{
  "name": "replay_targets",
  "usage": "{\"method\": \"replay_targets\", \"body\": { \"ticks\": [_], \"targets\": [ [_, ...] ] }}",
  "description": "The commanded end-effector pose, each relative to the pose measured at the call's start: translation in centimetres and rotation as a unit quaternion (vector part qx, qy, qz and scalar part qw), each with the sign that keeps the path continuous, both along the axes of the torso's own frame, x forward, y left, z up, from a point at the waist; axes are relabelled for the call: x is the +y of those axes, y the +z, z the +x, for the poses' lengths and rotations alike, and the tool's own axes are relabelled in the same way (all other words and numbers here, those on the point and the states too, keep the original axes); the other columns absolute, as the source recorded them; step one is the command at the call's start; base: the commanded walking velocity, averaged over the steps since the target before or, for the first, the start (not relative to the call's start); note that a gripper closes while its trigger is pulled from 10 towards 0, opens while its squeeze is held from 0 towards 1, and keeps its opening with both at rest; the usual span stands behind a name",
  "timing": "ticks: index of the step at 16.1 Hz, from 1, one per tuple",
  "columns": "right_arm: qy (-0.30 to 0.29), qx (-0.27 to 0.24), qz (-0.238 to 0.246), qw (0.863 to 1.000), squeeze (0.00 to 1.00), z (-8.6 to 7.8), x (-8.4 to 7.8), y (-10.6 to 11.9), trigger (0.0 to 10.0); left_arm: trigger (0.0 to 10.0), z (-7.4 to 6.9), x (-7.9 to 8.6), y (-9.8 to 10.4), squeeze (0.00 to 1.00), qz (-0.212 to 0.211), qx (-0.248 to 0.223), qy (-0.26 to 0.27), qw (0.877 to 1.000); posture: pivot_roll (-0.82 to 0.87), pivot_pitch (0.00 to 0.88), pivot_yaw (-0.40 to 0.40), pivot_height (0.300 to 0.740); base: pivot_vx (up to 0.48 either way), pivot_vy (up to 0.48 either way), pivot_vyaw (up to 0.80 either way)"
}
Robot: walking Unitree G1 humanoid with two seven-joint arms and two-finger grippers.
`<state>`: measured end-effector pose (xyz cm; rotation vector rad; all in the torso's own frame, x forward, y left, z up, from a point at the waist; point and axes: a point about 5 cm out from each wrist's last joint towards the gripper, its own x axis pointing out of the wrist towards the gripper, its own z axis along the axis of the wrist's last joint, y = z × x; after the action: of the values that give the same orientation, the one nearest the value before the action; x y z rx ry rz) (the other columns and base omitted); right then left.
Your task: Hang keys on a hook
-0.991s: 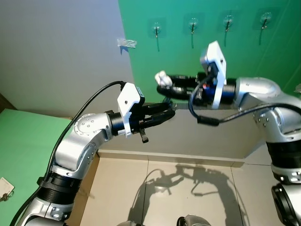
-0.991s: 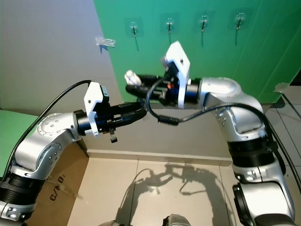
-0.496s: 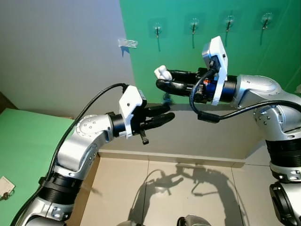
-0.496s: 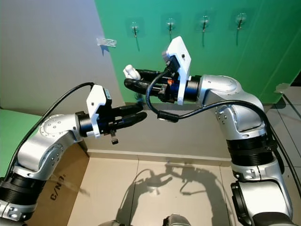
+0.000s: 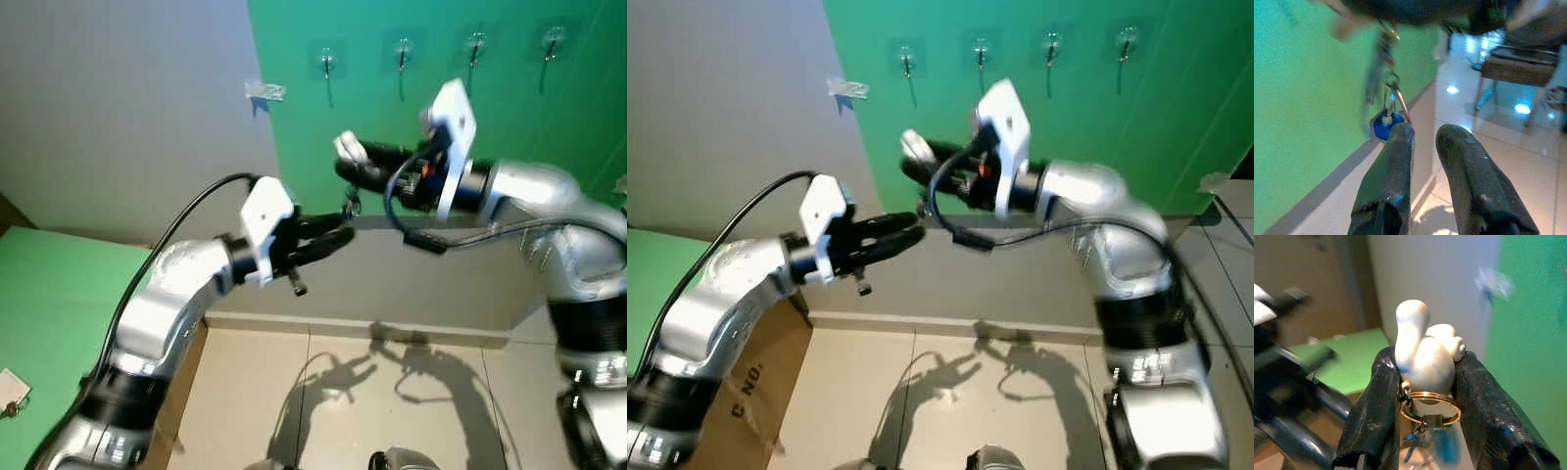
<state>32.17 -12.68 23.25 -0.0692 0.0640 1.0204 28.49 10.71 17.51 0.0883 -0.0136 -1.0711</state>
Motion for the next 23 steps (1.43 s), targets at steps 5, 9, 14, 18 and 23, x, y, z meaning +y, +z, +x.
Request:
{"method": "replay_targets", "body": {
  "ticks": [5, 9, 14, 18, 23],
  "targets": [
    [-0.123, 0.011, -0.004, 0.992, 0.00, -0.2, -2.4, -3.5, 0.0, 10.0, -1.4, 1.3, -1.9, 0.00, 0.002, 0.025, 0.060, 0.998, -0.22, 0.057, 0.093, 0.740, 0.000, 0.000, 0.00],
    [-0.248, -0.014, 0.047, 0.968, 0.00, 1.0, -2.6, -2.9, 0.0, 10.0, 0.9, 3.0, -2.5, 0.00, -0.040, 0.004, 0.281, 0.959, -0.21, 0.060, 0.093, 0.740, 0.000, 0.000, 0.00],
    [-0.344, -0.014, 0.069, 0.936, 0.00, 1.5, -2.6, -4.1, 0.0, 10.0, 0.6, 3.1, -4.9, 0.00, 0.001, 0.003, 0.391, 0.920, -0.21, 0.061, 0.090, 0.740, 0.000, 0.000, 0.00],
    [-0.427, -0.052, 0.064, 0.900, 0.00, 0.0, -3.3, -6.7, 0.0, 10.0, -0.4, 3.5, -6.1, 0.00, -0.001, 0.000, 0.451, 0.892, -0.20, 0.068, 0.099, 0.740, 0.000, 0.000, 0.00],
    [-0.438, -0.054, 0.037, 0.896, 0.00, -5.0, -5.8, -12.0, 0.0, 10.0, -3.3, 6.4, -8.6, 0.00, 0.025, -0.002, 0.496, 0.868, -0.20, 0.070, 0.103, 0.740, 0.000, 0.000, 0.00]
  ]
}}
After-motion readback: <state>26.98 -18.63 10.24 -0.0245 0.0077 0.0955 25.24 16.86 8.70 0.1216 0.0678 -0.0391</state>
